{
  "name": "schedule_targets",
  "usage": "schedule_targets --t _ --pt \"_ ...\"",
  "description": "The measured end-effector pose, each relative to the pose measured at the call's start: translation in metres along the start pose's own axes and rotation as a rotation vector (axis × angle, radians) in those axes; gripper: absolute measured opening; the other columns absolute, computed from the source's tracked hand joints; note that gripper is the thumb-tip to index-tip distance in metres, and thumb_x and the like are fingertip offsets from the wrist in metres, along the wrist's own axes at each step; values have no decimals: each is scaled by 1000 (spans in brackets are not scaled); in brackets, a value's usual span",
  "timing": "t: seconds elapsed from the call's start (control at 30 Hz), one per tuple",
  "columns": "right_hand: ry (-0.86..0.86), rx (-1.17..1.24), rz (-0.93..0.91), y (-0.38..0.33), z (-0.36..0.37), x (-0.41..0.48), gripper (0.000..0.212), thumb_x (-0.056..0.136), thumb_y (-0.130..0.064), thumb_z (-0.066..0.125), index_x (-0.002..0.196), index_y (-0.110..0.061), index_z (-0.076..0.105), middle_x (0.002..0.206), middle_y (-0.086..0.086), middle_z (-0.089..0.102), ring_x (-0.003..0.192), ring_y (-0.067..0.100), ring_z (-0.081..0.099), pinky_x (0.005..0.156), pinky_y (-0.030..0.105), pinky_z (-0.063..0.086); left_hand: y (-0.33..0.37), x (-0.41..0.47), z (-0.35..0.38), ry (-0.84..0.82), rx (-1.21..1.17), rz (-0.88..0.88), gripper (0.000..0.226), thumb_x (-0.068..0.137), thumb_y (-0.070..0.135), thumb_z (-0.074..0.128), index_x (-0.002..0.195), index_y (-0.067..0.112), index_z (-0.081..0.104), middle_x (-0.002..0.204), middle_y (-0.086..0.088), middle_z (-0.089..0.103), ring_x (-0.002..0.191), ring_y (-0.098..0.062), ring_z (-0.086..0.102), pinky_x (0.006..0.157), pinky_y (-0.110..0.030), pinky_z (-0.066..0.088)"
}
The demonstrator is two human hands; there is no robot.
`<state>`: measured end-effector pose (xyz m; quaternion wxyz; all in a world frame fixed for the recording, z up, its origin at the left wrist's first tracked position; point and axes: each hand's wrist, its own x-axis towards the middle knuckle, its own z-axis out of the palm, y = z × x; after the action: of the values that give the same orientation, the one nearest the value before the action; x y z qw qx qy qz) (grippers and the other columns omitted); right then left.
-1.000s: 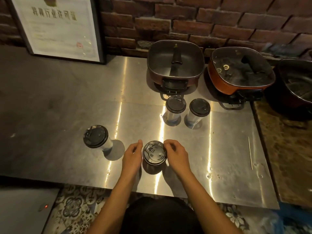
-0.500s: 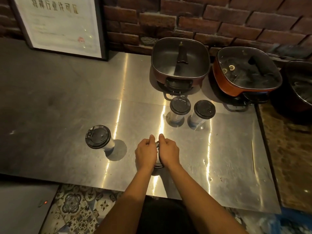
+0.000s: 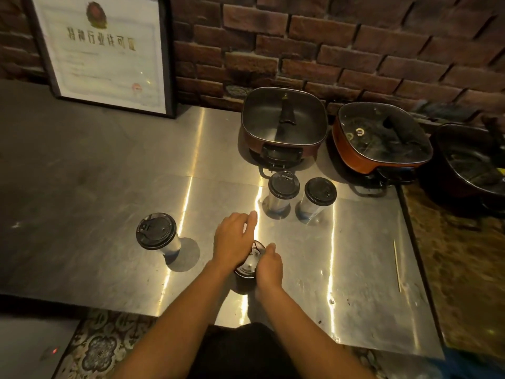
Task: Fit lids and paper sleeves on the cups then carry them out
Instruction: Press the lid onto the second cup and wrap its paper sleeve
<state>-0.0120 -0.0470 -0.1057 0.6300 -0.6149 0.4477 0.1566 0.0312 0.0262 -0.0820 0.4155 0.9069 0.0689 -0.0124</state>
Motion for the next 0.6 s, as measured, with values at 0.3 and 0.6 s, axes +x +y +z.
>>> schedule_targets --t 0.3,0.6 --pt "-7 -223 -226 -43 -26 -16 52 109 -45 29 140 -12 56 140 8 59 128 27 55 102 35 40 4 -11 0 87 -122 -224 56 101 64 25 104 25 65 110 0 70 101 -18 62 95 -42 50" --pt "-123 -479 -327 -40 -10 5 42 109 -33 31 118 -11 65 121 9 67 92 16 55 85 30 38 -6 -16 17 39 -314 -661 76 98 72 14 124 22 65 128 -4 68 99 -20 61 98 -41 46"
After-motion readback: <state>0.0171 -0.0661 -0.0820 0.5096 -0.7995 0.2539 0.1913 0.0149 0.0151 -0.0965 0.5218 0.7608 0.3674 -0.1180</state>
